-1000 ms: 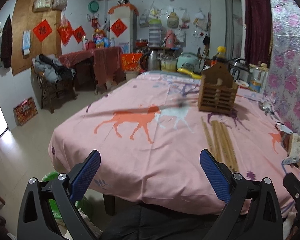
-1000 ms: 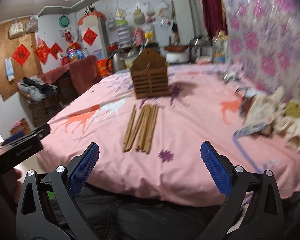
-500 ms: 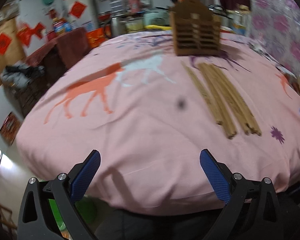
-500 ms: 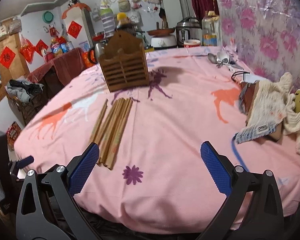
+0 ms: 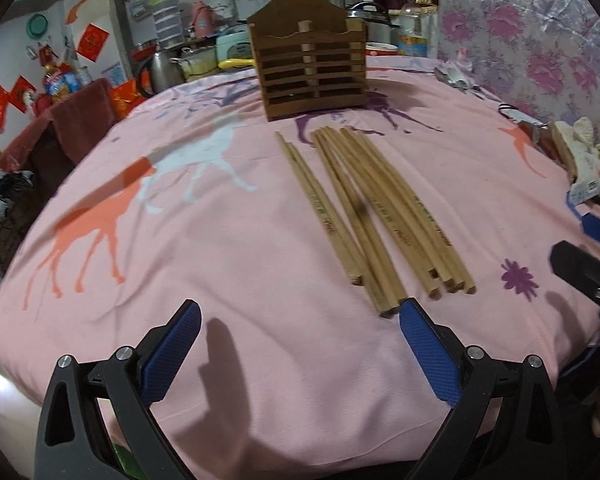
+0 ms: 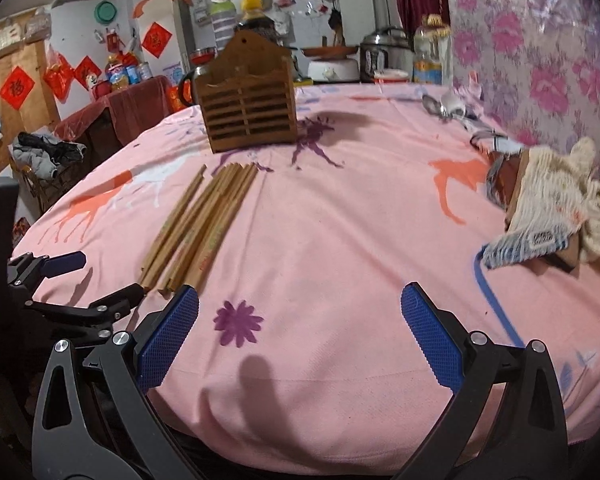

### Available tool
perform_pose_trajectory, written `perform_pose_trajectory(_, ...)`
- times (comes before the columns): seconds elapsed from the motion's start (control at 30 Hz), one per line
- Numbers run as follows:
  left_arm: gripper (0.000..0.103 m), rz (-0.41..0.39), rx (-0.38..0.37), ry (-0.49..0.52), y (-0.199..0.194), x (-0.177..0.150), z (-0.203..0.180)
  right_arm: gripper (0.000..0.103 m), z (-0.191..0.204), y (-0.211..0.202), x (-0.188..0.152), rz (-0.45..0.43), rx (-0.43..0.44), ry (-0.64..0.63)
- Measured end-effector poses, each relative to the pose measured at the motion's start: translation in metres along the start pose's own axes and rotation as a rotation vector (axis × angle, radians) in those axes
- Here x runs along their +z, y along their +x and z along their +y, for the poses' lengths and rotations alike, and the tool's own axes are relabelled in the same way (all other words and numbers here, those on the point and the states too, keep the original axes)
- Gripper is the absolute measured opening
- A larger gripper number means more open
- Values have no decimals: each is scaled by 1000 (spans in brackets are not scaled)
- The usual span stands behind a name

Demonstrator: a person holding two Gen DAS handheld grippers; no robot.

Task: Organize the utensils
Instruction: 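Move the left tool toward the loose bamboo chopsticks while the right tool approaches them too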

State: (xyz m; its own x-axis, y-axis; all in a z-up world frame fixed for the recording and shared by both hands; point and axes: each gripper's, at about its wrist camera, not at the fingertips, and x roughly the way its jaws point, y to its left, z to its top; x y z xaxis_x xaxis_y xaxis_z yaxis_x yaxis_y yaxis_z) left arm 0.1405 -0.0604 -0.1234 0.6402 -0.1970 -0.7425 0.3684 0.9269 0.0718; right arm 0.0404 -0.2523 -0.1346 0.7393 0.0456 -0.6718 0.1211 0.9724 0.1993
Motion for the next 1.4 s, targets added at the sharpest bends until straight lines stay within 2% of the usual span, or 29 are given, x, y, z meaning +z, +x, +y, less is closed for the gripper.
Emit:
perform_pose_trajectory(0.1, 98, 4, -19, 3, 5, 4, -5, 97, -5, 3, 0, 12, 7, 25)
perform_pose_trajectory(0.23, 99, 8, 76, 3, 20, 20, -4, 97, -9, 7, 0, 19, 3, 40)
perform_pose_trajectory(0.3, 99, 25, 152, -54, 26, 29, 14, 97, -10, 6, 0, 12, -3, 43)
perform_pose_trajectory(0.33, 98, 28, 159, -76, 25, 29, 21, 97, -10, 5, 0, 7, -6, 40)
perform_pose_trajectory(0.43, 98, -2, 150, -101, 12, 29, 37, 97, -6, 4, -1, -1, -7, 22)
perform_pose_trajectory(0.53, 98, -51, 102, -107, -5, 21, 46, 97, 2, 2, -2, -8, -3, -16)
perform_pose_trajectory(0.6, 98, -68, 115, -116, -8, 13, 56, 97, 7, 0, -3, -19, -6, -41)
perform_pose_trajectory(0.73, 98, -21, 113, -144, -2, 2, 69, 97, 11, -1, -4, -21, -8, -56)
perform_pose_trajectory(0.87, 99, -9, 115, -43, 5, -1, 48, 97, 11, -1, -4, -21, -13, -53)
perform_pose_trajectory(0.93, 98, -37, 138, -26, 6, -3, 41, 97, 10, -1, -4, -22, -13, -52)
perform_pose_trajectory(1.07, 97, -32, 103, -28, 14, 4, 31, 97, 9, -1, -5, -20, -12, -48)
perform_pose_trajectory(1.2, 97, -57, 146, -37, 18, 7, 31, 97, 7, -2, -5, -27, -9, -39)
perform_pose_trajectory(1.23, 85, -62, 156, -54, 18, 7, 35, 96, 8, -2, -5, -28, -5, -41)
perform_pose_trajectory(1.27, 67, -63, 146, -68, 17, 6, 42, 92, 8, -2, -5, -29, -1, -44)
perform_pose_trajectory(1.3, 56, -61, 139, -77, 15, 6, 47, 90, 9, -1, -6, -28, 8, -51)
perform_pose_trajectory(1.33, 30, -55, 147, -89, 15, 5, 53, 87, 11, -1, -6, -25, 16, -59)
perform_pose_trajectory(1.37, 20, -45, 151, -106, 16, 6, 60, 83, 13, 0, -7, -23, 26, -68)
perform_pose_trajectory(1.4, 20, -43, 152, -122, 16, 6, 65, 82, 15, 1, -7, -22, 34, -76)
